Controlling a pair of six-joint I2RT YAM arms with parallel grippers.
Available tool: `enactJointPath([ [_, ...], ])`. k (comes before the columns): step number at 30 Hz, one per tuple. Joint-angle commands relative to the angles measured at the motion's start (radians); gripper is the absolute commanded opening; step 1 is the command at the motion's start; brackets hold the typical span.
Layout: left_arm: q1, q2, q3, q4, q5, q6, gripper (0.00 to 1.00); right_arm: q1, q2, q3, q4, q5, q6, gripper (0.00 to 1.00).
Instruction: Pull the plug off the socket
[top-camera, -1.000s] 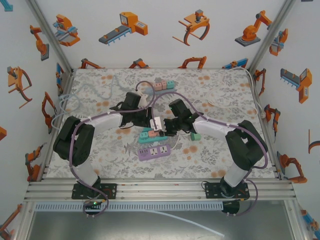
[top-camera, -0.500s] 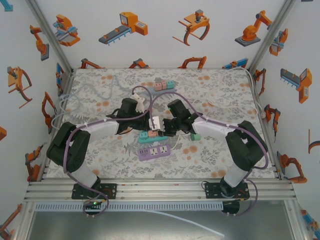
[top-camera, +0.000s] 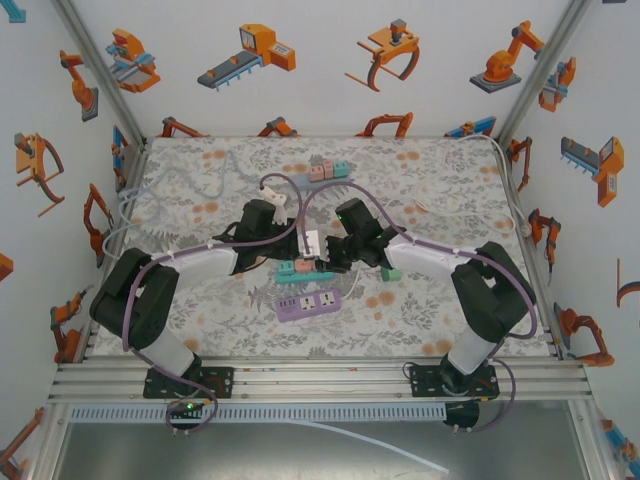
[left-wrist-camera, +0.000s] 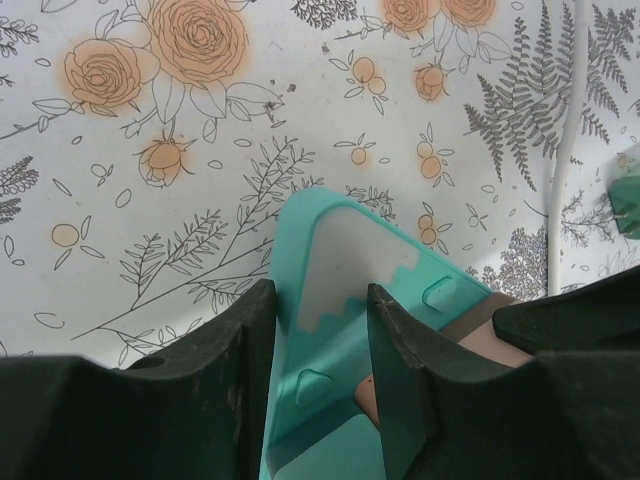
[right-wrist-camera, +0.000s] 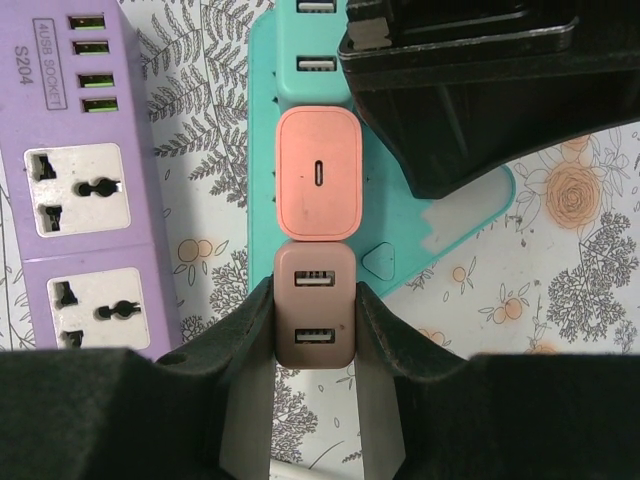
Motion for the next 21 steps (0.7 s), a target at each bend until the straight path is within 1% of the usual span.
enactJointPath([
  [1,-0.002,0.112,-0.09,-0.27,-0.157,0.045,0.41,0.012,-0.094,0.001,0.13,-0.101,-0.044,0.13],
  [4,-0.002,0.115,-0.087,-0.274,-0.16,0.046,0.41,0.012,-0.113,-0.018,0.126,-0.111,-0.076,0.13],
  [8,-0.002,0.112,-0.085,-0.278,-0.172,0.04,0.41,0.01,-0.119,-0.016,0.105,-0.148,-0.078,0.13],
  [11,-0.003,0.103,-0.09,-0.275,-0.169,0.044,0.42,0.009,-0.108,-0.009,0.097,-0.139,-0.075,0.13],
  [13,-0.007,0.098,-0.093,-0.269,-0.161,0.049,0.42,0.01,-0.088,-0.001,0.079,-0.109,-0.103,0.11],
  [16,-0.018,0.089,-0.096,-0.262,-0.117,0.082,0.42,0.008,-0.055,0.017,0.043,-0.098,-0.106,0.1],
  [19,-0.038,0.083,-0.088,-0.267,-0.014,0.11,0.43,-0.012,-0.032,0.01,0.091,-0.143,-0.045,0.09],
  [21,-0.055,0.083,-0.089,-0.264,0.032,0.108,0.44,-0.022,-0.018,0.005,0.125,-0.146,-0.01,0.08],
])
